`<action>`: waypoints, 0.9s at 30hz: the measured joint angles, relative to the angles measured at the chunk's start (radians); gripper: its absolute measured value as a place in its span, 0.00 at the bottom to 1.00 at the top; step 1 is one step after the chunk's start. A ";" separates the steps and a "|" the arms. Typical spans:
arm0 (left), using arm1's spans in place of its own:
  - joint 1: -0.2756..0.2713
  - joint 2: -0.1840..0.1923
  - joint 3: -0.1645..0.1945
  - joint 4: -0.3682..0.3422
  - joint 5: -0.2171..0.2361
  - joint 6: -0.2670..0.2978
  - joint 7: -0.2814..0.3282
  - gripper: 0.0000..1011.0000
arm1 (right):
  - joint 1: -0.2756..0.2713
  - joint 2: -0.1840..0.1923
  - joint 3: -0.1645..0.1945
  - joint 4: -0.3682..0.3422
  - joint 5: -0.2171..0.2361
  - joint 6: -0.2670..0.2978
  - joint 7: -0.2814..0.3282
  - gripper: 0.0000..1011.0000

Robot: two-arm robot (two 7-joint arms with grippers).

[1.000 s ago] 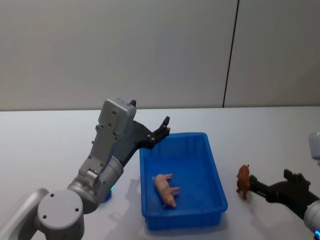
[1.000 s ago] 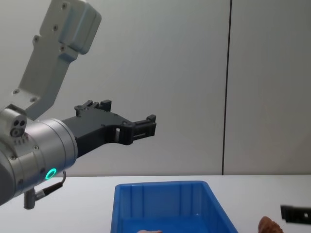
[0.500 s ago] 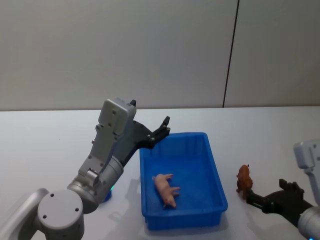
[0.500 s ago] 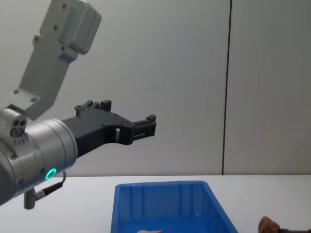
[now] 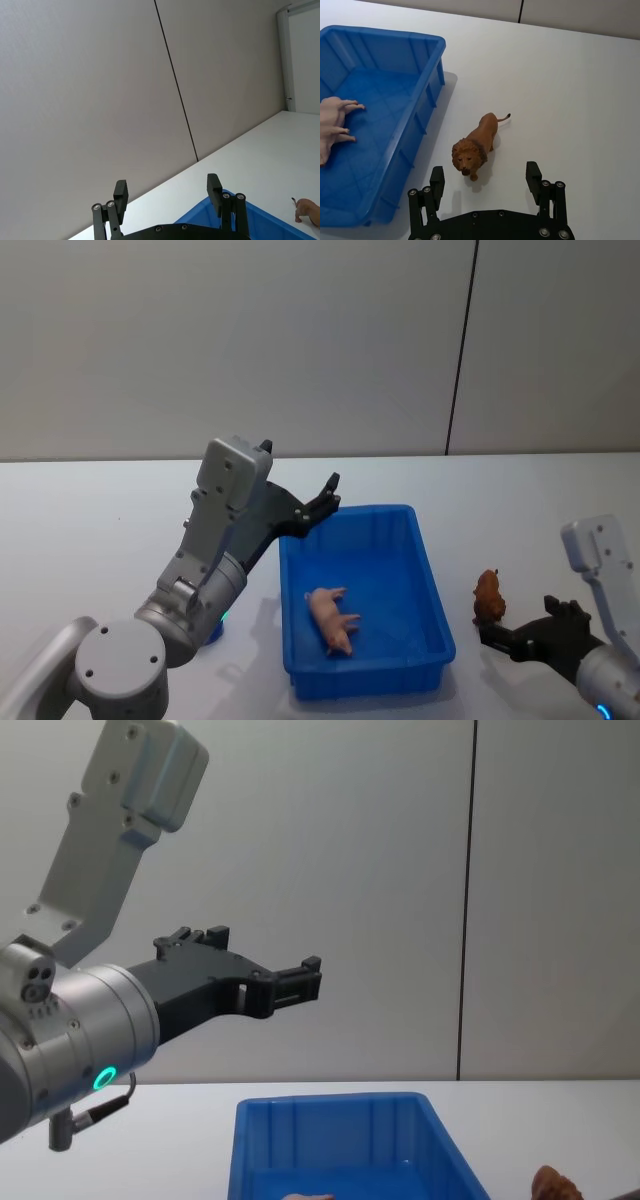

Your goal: Pick up the two dolls from the table and place them into the box.

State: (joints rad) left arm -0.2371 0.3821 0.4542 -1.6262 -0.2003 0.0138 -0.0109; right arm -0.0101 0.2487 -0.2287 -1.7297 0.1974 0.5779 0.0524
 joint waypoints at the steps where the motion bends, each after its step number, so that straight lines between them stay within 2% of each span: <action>1: 0.000 0.000 0.000 0.000 0.000 0.000 0.000 0.99 | 0.004 -0.002 -0.001 0.005 -0.003 0.000 0.001 0.99; 13: 0.000 0.000 0.000 0.000 0.000 0.000 0.000 0.99 | 0.075 -0.045 -0.015 0.099 -0.044 0.000 0.027 0.99; 27: 0.000 0.000 0.000 0.000 0.000 0.000 0.000 0.99 | 0.142 -0.082 -0.023 0.186 -0.071 0.015 0.042 0.99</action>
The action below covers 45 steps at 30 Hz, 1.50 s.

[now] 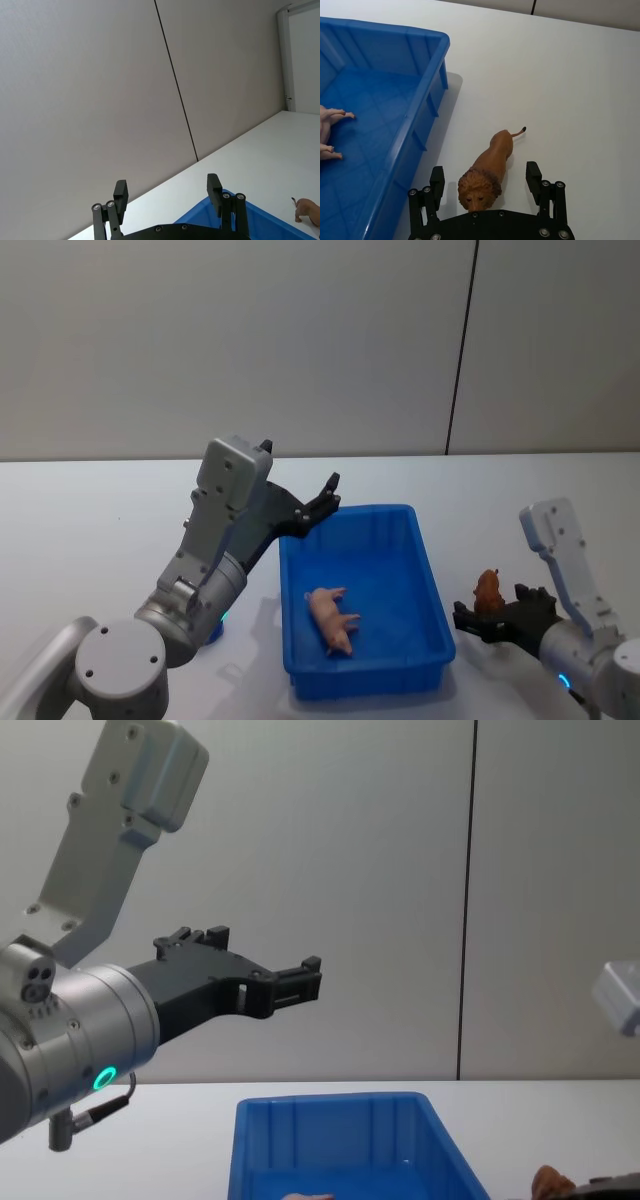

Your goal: Pick up the two dolls from the table and place them into the box.

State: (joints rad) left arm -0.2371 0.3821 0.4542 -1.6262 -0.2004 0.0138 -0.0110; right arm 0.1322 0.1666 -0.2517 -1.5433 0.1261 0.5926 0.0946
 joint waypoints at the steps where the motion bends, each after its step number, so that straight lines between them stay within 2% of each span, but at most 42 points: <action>1: 0.000 0.000 0.000 0.000 0.000 0.000 0.000 0.99 | 0.003 -0.002 0.000 0.004 -0.001 0.001 0.000 0.99; 6: 0.000 0.000 0.000 0.000 0.000 0.000 0.000 0.99 | 0.015 -0.009 -0.001 0.020 -0.005 0.006 0.003 0.99; 8: 0.000 0.000 0.000 0.000 0.000 0.000 0.000 0.99 | 0.020 -0.012 -0.002 0.026 -0.007 0.008 0.004 0.96; 18: 0.000 0.000 0.000 0.000 0.000 0.000 0.000 0.99 | 0.033 -0.019 -0.003 0.044 -0.011 0.014 0.006 0.72; 23: 0.000 0.000 0.000 0.000 0.000 0.000 0.000 0.99 | 0.037 -0.021 -0.003 0.048 -0.012 0.015 0.007 0.56; 36: 0.000 0.000 0.000 0.000 0.000 0.000 0.000 0.99 | 0.040 -0.023 -0.003 0.052 -0.014 0.013 0.008 0.55; 45: 0.000 0.000 0.000 0.000 0.000 0.000 0.000 0.99 | 0.031 -0.016 0.003 0.022 -0.014 -0.026 0.006 0.55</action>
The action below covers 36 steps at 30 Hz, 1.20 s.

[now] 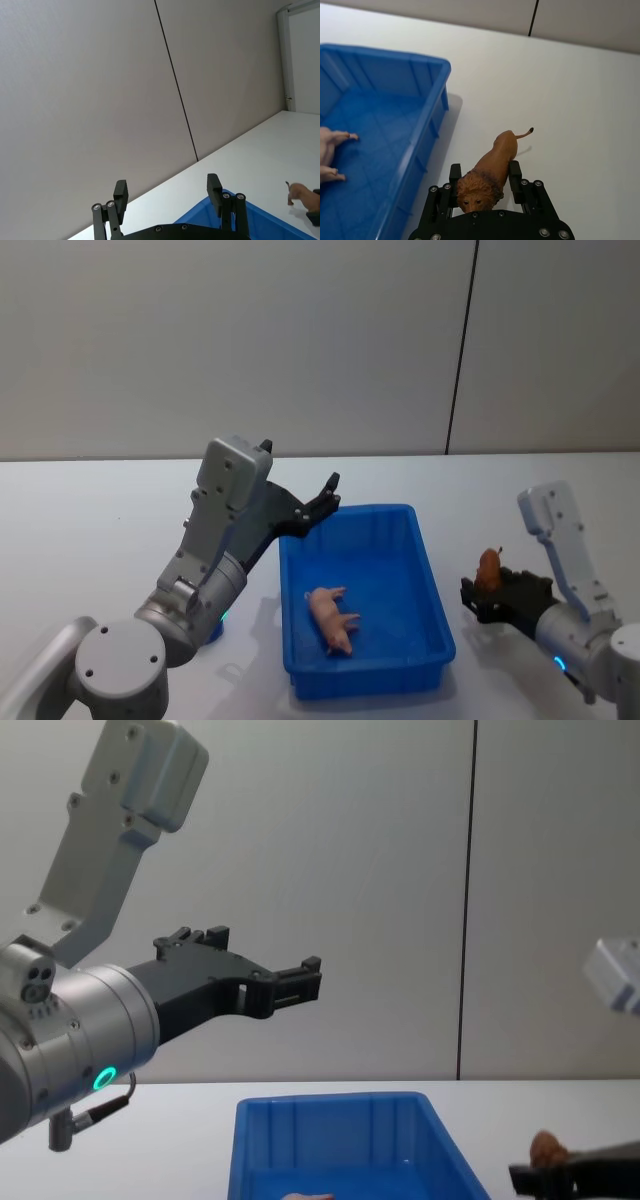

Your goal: Pick up the two dolls from the table and place them into the box.

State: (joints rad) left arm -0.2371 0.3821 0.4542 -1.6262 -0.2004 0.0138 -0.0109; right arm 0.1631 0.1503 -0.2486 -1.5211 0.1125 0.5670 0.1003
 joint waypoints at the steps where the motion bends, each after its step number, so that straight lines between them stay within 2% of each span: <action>1: 0.000 0.000 0.000 0.000 0.000 0.000 0.000 0.99 | -0.002 0.002 0.002 -0.008 0.000 -0.008 0.000 0.55; 8: 0.000 0.000 0.000 0.000 0.000 0.000 0.000 0.99 | -0.006 0.008 0.006 -0.058 0.001 -0.051 0.012 0.55; 15: 0.000 0.000 0.000 0.000 0.000 0.000 0.000 0.99 | -0.002 0.010 0.007 -0.109 0.013 -0.088 0.067 0.55; 20: 0.000 0.000 0.000 0.000 0.000 0.000 0.000 0.99 | 0.007 0.008 0.003 -0.127 0.025 -0.095 0.110 0.55; 27: 0.000 0.000 0.000 0.000 0.000 0.000 0.000 0.99 | 0.026 -0.002 -0.007 -0.134 0.046 -0.080 0.183 0.55; 36: 0.000 0.000 0.000 0.000 0.000 0.000 0.000 0.99 | 0.053 -0.019 -0.024 -0.112 0.064 -0.012 0.256 0.55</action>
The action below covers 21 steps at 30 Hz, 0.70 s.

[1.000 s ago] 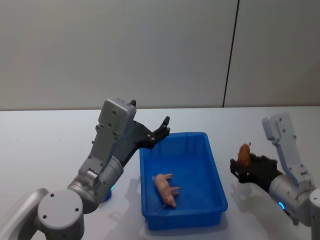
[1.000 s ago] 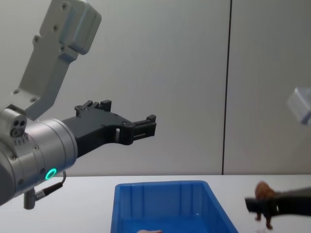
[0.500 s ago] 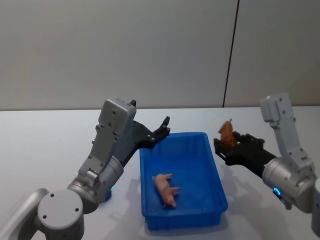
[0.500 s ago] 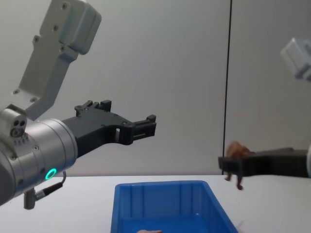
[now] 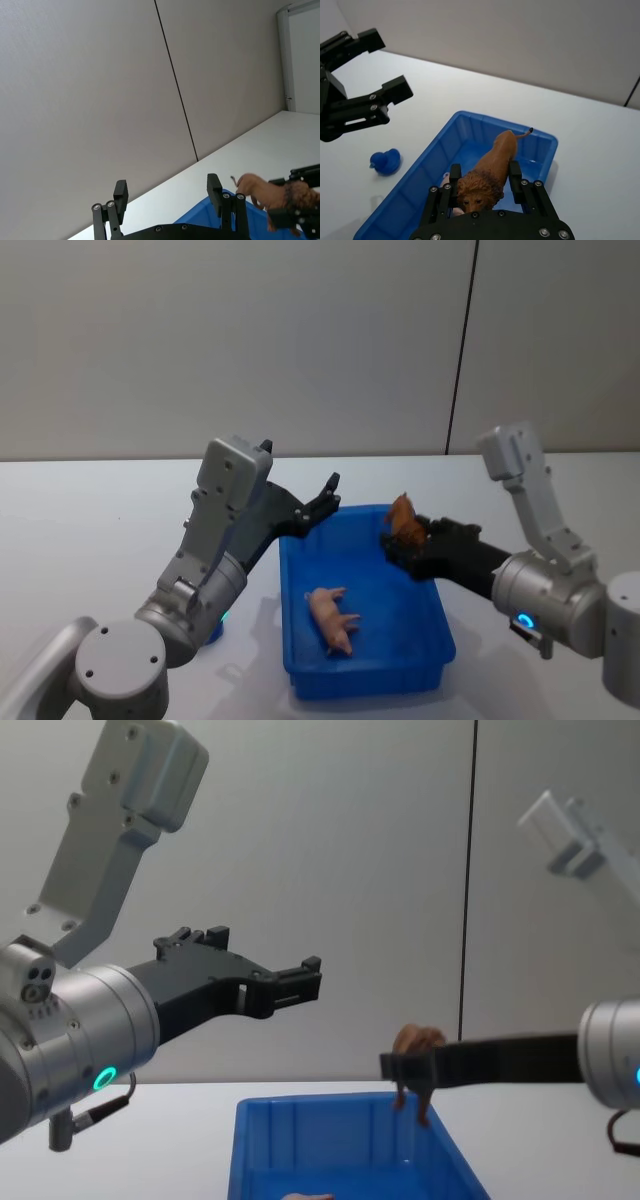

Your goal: Pick up the two dolls from the table and place them into the box.

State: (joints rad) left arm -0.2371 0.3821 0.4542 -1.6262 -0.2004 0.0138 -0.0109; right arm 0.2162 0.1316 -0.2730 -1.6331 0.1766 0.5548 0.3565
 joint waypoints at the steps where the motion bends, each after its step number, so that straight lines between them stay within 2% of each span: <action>1: 0.000 0.000 0.000 0.000 0.000 0.000 0.000 0.99 | 0.003 -0.002 -0.002 0.004 0.000 0.007 0.004 0.55; 14: 0.000 0.000 0.000 0.000 0.000 0.000 0.000 0.99 | 0.046 -0.035 -0.033 0.085 -0.017 0.150 0.036 0.55; 16: 0.000 0.000 0.000 0.000 0.000 0.000 0.000 0.99 | 0.054 -0.042 -0.040 0.104 -0.023 0.173 0.037 0.60; 17: 0.000 0.000 0.000 0.000 0.000 0.000 0.000 0.99 | 0.056 -0.044 -0.041 0.108 -0.025 0.179 0.037 0.66; 19: 0.000 0.000 0.000 0.000 0.000 0.000 0.000 0.99 | 0.060 -0.047 -0.045 0.118 -0.028 0.190 0.038 0.68; 21: 0.000 0.000 0.000 0.000 0.000 0.000 0.000 0.99 | 0.068 -0.054 -0.050 0.134 -0.034 0.209 0.039 0.77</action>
State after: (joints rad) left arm -0.2371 0.3821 0.4542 -1.6262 -0.2004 0.0139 -0.0109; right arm 0.2838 0.0780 -0.3227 -1.4989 0.1424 0.7633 0.3951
